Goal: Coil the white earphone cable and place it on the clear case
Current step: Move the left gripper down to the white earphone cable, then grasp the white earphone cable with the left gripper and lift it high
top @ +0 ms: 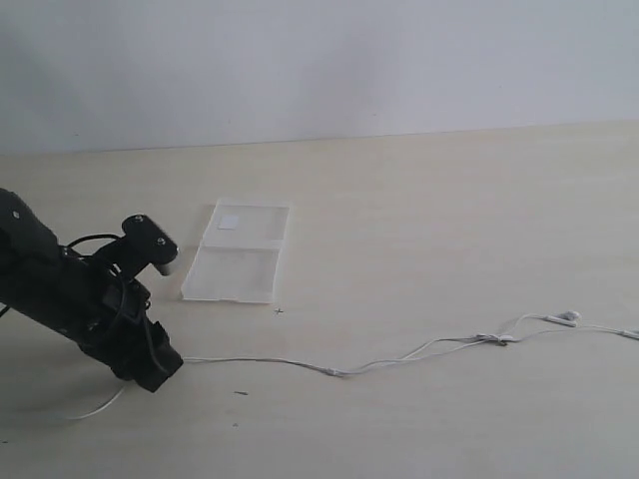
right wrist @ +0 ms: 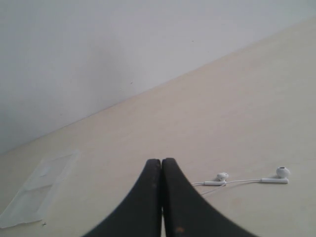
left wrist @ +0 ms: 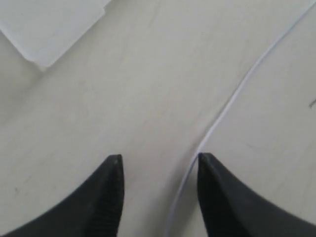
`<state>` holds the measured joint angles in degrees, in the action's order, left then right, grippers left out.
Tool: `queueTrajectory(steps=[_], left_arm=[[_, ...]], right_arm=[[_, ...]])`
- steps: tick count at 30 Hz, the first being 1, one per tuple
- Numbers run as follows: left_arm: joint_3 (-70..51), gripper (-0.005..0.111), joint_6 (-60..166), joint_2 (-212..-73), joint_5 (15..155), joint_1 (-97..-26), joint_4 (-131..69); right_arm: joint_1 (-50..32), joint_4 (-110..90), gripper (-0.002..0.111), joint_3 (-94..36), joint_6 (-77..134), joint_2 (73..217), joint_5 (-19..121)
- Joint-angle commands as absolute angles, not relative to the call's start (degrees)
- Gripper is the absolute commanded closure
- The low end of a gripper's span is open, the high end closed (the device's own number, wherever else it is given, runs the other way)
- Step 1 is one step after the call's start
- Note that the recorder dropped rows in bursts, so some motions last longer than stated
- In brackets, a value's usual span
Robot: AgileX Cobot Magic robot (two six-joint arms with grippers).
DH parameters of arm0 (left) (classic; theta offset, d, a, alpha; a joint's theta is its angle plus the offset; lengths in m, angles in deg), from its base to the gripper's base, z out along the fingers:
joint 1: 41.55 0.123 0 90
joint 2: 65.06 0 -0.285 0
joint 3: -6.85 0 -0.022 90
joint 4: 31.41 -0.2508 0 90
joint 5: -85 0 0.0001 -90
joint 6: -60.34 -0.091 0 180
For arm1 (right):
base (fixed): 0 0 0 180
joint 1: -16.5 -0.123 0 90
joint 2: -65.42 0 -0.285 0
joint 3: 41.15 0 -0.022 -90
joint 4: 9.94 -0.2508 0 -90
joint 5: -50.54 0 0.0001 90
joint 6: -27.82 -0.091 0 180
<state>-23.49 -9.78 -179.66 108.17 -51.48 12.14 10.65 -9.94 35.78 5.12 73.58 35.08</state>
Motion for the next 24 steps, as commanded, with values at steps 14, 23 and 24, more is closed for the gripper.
queueTrajectory(steps=[14, 23, 24], left_arm=[[-23.53, 0.093, -17.04, -180.24, 119.57, -51.84, 9.18], [-23.53, 0.107, -12.41, -171.88, 121.37, -51.84, 9.44], [-23.53, 0.107, -12.34, -170.24, 121.37, -51.84, 9.78]], right_arm=[[11.09, -9.94, 0.108, 36.07, 5.31, 73.2, 35.44], [11.09, -9.94, 0.108, 36.07, 5.31, 73.2, 35.44], [11.09, -9.94, 0.108, 36.07, 5.31, 73.2, 35.44]])
